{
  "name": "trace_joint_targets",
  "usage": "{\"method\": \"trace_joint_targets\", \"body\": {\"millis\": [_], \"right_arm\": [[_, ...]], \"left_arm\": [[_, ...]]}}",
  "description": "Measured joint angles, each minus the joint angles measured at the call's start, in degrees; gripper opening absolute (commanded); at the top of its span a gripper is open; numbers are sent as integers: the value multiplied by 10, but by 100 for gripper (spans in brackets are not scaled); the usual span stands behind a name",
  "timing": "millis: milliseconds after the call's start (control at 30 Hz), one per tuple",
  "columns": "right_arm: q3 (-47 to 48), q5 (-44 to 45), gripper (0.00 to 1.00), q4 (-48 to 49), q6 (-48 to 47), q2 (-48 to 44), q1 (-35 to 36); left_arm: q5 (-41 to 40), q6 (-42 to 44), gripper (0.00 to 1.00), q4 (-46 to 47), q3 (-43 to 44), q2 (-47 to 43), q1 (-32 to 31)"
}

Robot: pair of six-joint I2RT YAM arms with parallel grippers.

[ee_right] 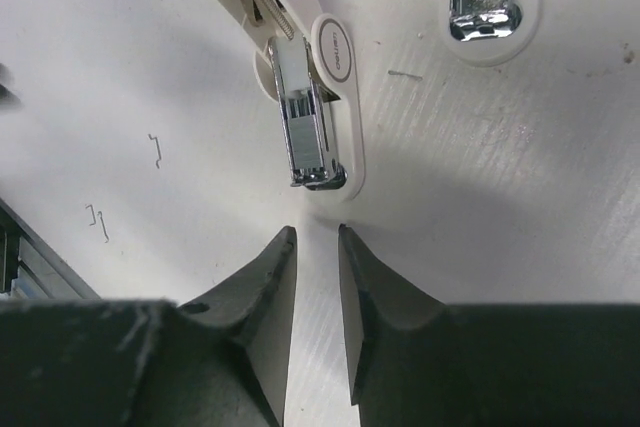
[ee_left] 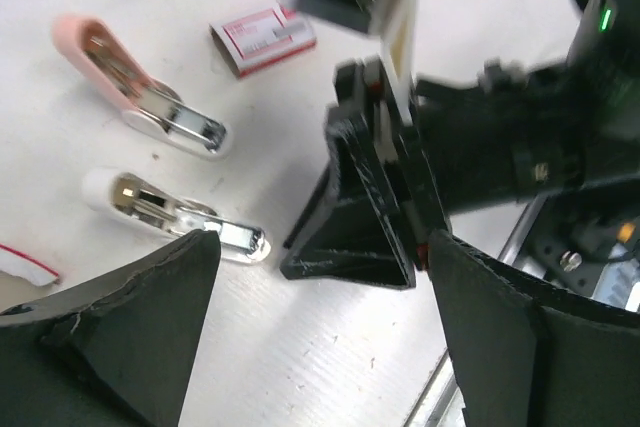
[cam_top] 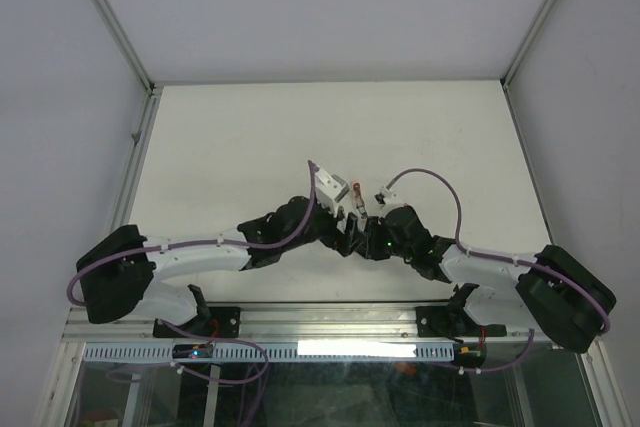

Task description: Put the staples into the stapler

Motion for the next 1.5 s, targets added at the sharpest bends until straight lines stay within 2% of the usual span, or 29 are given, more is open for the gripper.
{"method": "trace_joint_targets", "body": {"millis": [167, 333, 467, 600, 900, 1133, 1400, 1500], "right_arm": [[-1, 1, 32, -18, -9, -18, 0], [-1, 10, 34, -45, -13, -43, 0], [0, 24, 36, -72, -13, -57, -7], [2, 27, 37, -90, -14, -66, -23], [4, 21, 37, -101, -16, -78, -52], [4, 17, 37, -104, -16, -87, -59], [3, 15, 37, -105, -16, -92, -65], [3, 15, 37, -106, -17, -96, -68]], "left_arm": [[33, -58, 91, 0, 9, -45, 83], [75, -94, 86, -1, 38, -1, 157], [102, -103, 72, -18, 70, 65, 160], [106, -97, 68, -37, 78, 101, 160], [121, -68, 47, -50, 79, 122, 160], [134, -28, 44, -49, 78, 137, 160], [129, 11, 25, -19, 75, 138, 153], [100, 28, 19, -7, 70, 138, 139]]}}
